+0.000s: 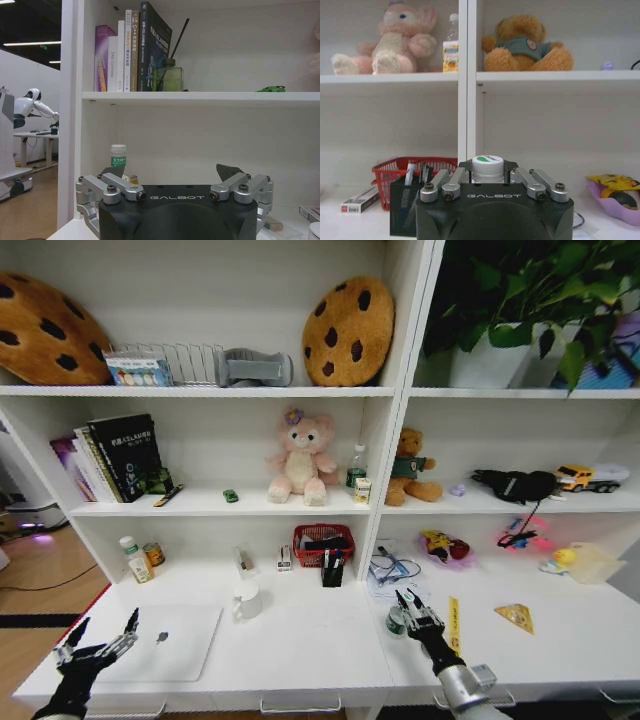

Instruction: Organize the objects on the table.

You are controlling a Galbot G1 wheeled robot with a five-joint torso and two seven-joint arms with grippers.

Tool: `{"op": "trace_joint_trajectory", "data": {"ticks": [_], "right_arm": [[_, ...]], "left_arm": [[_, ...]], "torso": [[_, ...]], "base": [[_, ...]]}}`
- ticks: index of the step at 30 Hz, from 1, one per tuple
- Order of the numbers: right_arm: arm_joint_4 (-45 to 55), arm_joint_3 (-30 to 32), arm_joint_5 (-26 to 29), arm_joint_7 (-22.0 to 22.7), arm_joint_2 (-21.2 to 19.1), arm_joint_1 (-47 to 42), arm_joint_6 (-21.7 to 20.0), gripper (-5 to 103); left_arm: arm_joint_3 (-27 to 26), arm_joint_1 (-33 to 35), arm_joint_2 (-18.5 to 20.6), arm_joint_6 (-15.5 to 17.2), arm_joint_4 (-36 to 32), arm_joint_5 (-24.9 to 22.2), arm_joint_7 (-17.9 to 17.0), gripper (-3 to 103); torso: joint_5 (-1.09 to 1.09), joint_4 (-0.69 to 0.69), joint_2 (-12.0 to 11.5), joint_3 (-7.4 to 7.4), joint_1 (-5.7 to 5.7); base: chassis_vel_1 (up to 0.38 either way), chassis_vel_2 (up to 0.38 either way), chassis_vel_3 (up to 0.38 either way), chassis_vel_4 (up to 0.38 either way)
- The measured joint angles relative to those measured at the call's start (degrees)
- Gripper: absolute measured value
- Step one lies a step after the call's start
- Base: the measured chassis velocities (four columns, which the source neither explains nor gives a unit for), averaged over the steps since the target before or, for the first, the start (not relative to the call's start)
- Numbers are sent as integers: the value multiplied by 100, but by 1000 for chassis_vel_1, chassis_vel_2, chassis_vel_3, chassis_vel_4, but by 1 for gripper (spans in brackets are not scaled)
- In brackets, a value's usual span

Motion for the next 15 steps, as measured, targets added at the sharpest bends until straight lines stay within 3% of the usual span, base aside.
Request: {"op": "trace_joint_trajectory", "data": {"ticks": [7, 11, 15], "right_arm": [[817, 444, -589, 413, 811, -1244, 405, 30], [971, 347, -1634, 1111, 1632, -2436, 1313, 30], [568, 225, -2279, 1677, 1930, -2726, 1918, 30]], "left_arm": [[0, 0, -1, 0, 0, 0, 0, 100], [0, 0, 0, 0, 0, 0, 1, 100], [0, 0, 0, 0, 0, 0, 1, 100]], "torso": [[-2, -1, 1, -1, 0], [-3, -2, 1, -1, 0], [-3, -2, 1, -1, -1]], "base": [[0, 0, 0, 0], [0, 0, 0, 0], [0, 0, 0, 0]]}}
